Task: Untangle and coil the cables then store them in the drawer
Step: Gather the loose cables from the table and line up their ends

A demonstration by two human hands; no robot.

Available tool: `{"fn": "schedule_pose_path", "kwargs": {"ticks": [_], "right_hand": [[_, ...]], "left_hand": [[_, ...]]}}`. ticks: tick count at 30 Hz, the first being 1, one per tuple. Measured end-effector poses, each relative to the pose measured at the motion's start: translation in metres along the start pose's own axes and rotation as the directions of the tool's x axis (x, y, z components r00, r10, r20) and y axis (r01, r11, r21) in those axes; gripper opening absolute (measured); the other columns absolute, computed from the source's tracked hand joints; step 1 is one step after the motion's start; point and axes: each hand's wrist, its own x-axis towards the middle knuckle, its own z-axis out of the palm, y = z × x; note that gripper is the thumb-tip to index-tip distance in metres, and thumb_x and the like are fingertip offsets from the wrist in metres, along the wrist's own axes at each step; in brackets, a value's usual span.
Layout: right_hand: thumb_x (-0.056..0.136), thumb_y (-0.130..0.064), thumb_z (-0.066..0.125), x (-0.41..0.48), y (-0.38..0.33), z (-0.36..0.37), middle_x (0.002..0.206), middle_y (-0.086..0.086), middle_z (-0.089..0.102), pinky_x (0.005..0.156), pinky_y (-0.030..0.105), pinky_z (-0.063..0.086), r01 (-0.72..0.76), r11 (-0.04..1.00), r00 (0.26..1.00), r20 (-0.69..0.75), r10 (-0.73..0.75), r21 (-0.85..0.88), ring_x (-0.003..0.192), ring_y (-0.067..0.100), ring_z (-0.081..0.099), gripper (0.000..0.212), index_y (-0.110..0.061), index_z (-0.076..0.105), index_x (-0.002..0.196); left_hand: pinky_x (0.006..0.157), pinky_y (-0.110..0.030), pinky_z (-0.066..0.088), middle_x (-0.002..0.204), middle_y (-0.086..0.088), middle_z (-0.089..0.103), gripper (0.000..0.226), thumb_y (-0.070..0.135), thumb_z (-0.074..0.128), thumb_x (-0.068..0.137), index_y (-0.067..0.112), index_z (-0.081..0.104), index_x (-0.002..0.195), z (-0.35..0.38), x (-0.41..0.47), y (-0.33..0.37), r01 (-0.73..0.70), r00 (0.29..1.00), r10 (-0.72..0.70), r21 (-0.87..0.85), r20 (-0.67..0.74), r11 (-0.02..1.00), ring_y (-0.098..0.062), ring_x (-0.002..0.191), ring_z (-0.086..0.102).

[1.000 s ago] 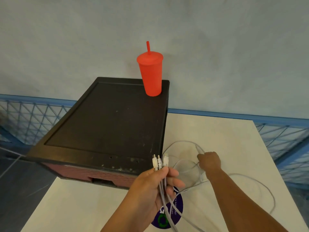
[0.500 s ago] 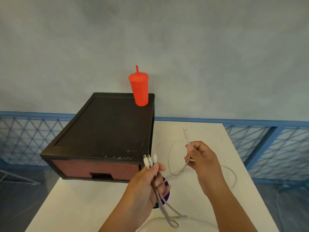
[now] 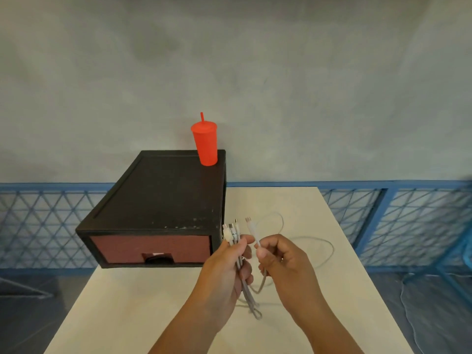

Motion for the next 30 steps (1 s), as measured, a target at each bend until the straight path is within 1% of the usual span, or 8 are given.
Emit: {"fn": "schedule_pose_path", "kwargs": {"ticks": [4,10,15,19,21,24,27,30], "right_hand": [[0.087,-0.005,0.057,-0.016,-0.006,0.01,0.057,-0.015,0.063,0.054,0.011,0.042,0.036,0.998,0.999,-0.016,-0.037,-0.048,0.054,0.0,0.055,0.023,-0.022,0.06,0.071],[0.085,-0.008,0.061,-0.028,-0.007,0.02,0.06,-0.004,0.063,0.052,0.007,0.042,0.025,0.996,0.997,-0.07,-0.031,-0.082,0.056,0.001,0.056,0.016,-0.01,0.06,0.07],[0.088,-0.015,0.057,-0.032,-0.005,0.024,0.07,-0.026,0.064,0.059,0.01,0.046,0.047,0.986,0.998,-0.028,-0.052,-0.162,0.067,0.001,0.061,0.02,-0.031,0.058,0.075],[0.089,-0.034,0.043,-0.038,-0.007,0.026,0.081,-0.002,0.068,0.063,0.028,0.048,0.1,0.968,0.989,0.132,-0.07,-0.23,0.071,0.012,0.061,0.021,-0.021,0.06,0.088],[0.086,-0.04,0.039,-0.041,-0.007,0.028,0.075,0.006,0.065,0.065,0.036,0.048,0.127,0.954,0.978,0.197,-0.074,-0.272,0.066,0.015,0.059,0.029,-0.018,0.056,0.08],[0.092,-0.031,0.041,-0.041,-0.006,0.031,0.063,-0.005,0.054,0.058,0.028,0.044,0.082,0.979,0.971,0.237,-0.036,-0.187,0.052,0.006,0.052,0.022,-0.023,0.048,0.072],[0.087,-0.045,0.04,-0.038,-0.002,0.033,0.056,-0.009,0.043,0.052,0.025,0.032,0.126,0.98,0.962,0.26,-0.084,-0.152,0.052,0.007,0.037,0.033,-0.015,0.05,0.079],[0.086,-0.045,0.04,-0.033,0.001,0.031,0.062,-0.007,0.041,0.056,0.025,0.03,0.158,0.978,0.95,0.292,-0.112,-0.139,0.059,0.01,0.036,0.036,-0.01,0.052,0.082]], "left_hand": [[0.071,-0.038,0.037,0.084,-0.013,0.05,0.024,0.03,0.05,0.091,0.012,0.063,0.1,0.002,-0.011,-0.001,-0.04,0.999,0.037,0.079,0.038,0.996,-0.025,0.076,0.046],[0.1,-0.056,0.042,0.104,-0.022,0.064,0.023,0.028,0.048,0.093,0.014,0.066,0.093,-0.003,-0.021,-0.005,-0.085,0.995,0.075,0.156,0.071,0.984,-0.039,0.107,0.059],[0.103,-0.043,0.043,0.109,-0.01,0.068,0.03,0.035,0.045,0.092,0.017,0.064,0.107,-0.004,-0.03,-0.005,-0.092,0.991,0.067,0.217,0.119,0.972,-0.02,0.107,0.063],[0.08,-0.012,0.038,0.096,0.024,0.057,0.016,0.038,0.043,0.093,0.039,0.054,0.105,-0.002,-0.038,0.002,-0.175,0.984,0.156,0.285,0.089,0.942,0.013,0.091,0.049],[0.069,-0.009,0.037,0.096,0.024,0.054,0.021,0.04,0.04,0.094,0.037,0.054,0.11,-0.003,-0.039,0.01,-0.205,0.979,0.193,0.313,0.068,0.927,0.011,0.087,0.048],[0.08,-0.024,0.041,0.112,0.009,0.062,0.03,0.04,0.04,0.094,0.025,0.063,0.105,-0.006,-0.039,0.02,-0.217,0.976,0.214,0.245,0.036,0.945,-0.008,0.103,0.055],[0.072,-0.029,0.046,0.078,0.002,0.071,0.032,0.03,0.036,0.097,0.013,0.059,0.083,-0.007,-0.038,0.024,-0.201,0.979,0.199,0.043,0.049,0.979,-0.015,0.091,0.064],[0.067,-0.029,0.046,0.048,0.003,0.046,0.032,0.025,0.038,0.098,0.011,0.046,0.071,-0.005,-0.037,0.022,-0.17,0.985,0.171,-0.094,0.012,0.981,-0.013,0.058,0.057]]}}
